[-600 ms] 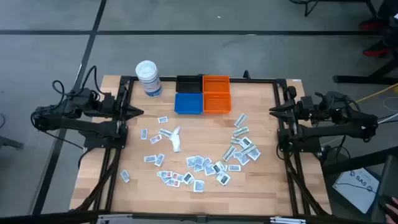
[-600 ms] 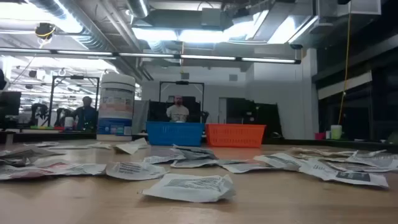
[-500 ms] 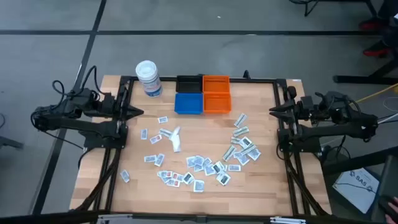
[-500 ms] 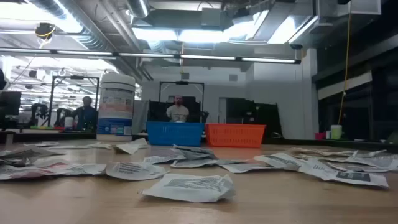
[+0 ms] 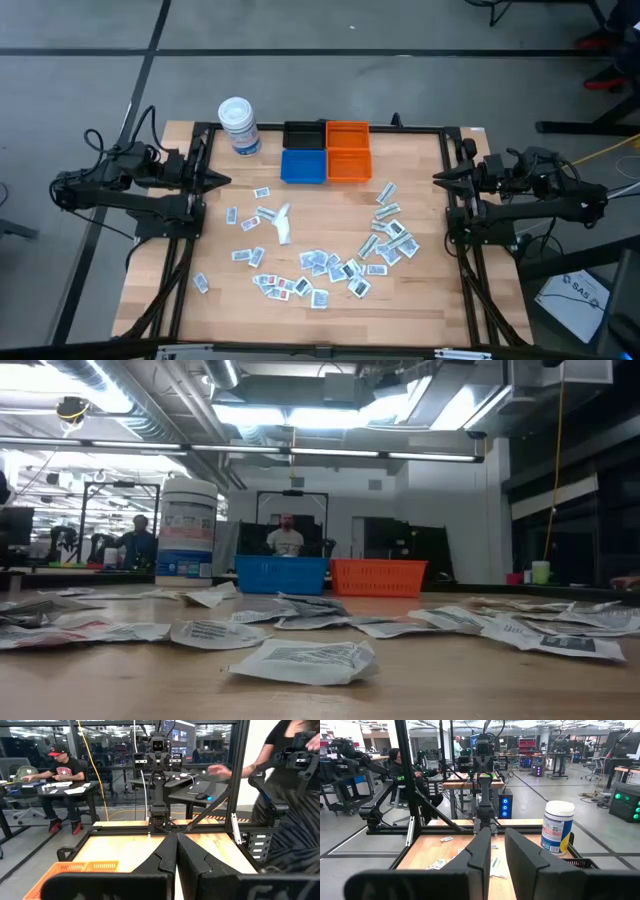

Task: Pick & Place First Aid Supplies

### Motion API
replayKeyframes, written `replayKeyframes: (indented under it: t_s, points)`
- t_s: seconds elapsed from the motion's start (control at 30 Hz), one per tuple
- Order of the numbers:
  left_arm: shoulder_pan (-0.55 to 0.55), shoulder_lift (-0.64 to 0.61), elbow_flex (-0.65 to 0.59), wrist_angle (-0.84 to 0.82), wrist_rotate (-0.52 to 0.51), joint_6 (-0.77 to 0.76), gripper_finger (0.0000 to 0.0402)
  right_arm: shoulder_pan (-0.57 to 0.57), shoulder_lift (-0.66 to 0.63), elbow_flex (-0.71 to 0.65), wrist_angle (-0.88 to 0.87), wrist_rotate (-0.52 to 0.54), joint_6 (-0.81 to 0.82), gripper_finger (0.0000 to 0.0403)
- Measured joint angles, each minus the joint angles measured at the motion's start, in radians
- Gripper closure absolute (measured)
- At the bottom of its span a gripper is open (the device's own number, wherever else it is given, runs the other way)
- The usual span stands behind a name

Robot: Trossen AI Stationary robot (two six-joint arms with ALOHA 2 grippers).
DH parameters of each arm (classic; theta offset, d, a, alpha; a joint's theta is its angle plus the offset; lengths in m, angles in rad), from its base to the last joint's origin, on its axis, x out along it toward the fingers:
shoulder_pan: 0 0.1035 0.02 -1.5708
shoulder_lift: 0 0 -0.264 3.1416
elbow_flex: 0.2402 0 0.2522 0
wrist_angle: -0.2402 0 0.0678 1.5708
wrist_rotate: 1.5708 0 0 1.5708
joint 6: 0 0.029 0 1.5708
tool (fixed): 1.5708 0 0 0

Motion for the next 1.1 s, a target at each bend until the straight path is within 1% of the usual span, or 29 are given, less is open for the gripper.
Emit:
replayKeyframes:
  t_s: [0.77,0.87,1.1]
  points:
    - [0.000,0.000,0.000,0.000,0.000,0.000,0.0398,0.000,0.004,0.000,-0.001,0.000,0.000,0.0343]
    - [0.000,0.000,0.000,0.000,0.000,0.000,0.0398,0.000,0.043,0.000,-0.006,-0.001,0.000,0.0343]
    - [0.000,0.000,0.000,0.000,0.000,0.000,0.0398,-0.001,0.181,0.000,0.012,0.000,0.000,0.0343]
